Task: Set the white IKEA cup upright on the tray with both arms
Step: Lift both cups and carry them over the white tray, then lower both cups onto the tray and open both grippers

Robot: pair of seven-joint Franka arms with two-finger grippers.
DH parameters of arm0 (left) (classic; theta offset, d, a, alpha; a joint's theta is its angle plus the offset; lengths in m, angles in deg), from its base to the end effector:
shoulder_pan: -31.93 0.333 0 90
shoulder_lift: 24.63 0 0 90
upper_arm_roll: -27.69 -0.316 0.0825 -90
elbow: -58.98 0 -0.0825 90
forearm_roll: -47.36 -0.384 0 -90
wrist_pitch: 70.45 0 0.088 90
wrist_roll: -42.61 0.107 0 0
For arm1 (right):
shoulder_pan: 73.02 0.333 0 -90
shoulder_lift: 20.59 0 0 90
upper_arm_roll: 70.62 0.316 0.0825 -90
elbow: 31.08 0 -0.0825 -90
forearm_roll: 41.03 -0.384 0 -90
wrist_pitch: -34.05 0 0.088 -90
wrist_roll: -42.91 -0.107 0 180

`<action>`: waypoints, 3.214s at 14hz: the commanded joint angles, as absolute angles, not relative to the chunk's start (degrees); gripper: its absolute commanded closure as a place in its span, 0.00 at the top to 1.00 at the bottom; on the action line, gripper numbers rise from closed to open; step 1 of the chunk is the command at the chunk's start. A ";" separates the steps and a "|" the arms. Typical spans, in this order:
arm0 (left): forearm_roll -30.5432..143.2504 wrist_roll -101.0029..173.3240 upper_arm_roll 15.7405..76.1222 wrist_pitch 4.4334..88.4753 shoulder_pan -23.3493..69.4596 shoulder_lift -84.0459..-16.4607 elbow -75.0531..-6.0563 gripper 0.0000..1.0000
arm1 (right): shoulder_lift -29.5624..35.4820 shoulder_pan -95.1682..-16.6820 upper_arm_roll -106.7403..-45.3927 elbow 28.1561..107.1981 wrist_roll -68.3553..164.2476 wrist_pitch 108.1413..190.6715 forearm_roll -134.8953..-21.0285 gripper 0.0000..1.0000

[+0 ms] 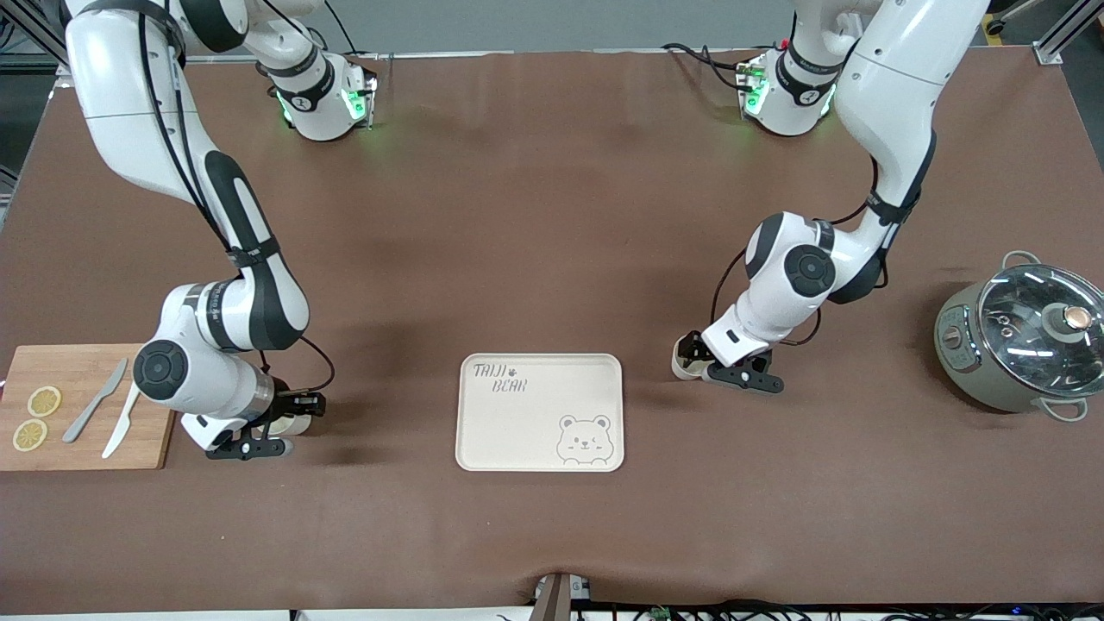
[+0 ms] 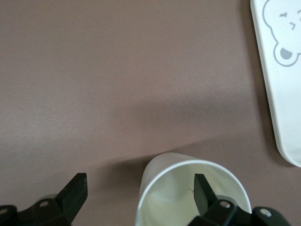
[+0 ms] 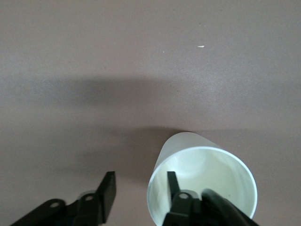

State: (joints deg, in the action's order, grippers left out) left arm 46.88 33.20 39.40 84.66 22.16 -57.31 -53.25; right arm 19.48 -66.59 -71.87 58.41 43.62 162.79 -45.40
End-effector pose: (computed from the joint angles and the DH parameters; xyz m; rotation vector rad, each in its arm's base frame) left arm 0.5932 -0.2273 0.2048 2.9721 -0.2621 0.2326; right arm 0.6984 0.0677 0.2326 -3.0956 -0.0924 0.0243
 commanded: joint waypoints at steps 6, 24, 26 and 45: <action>41.12 27.93 39.38 84.68 21.30 -58.21 -51.32 0.00 | 18.52 -66.87 -71.76 57.95 45.81 162.72 -45.16 0.00; 40.77 10.72 38.68 66.31 10.49 -68.04 -25.93 0.00 | 18.43 -53.61 -66.49 50.31 44.06 162.98 -44.90 0.00; 40.86 9.48 37.46 66.31 8.65 -69.27 -24.17 0.00 | 18.61 -51.41 -66.57 49.87 44.06 163.07 -44.81 0.00; 41.12 5.70 33.05 67.28 2.58 -76.31 -15.03 0.00 | 25.72 -45.25 -66.75 49.51 40.72 173.53 -41.29 0.00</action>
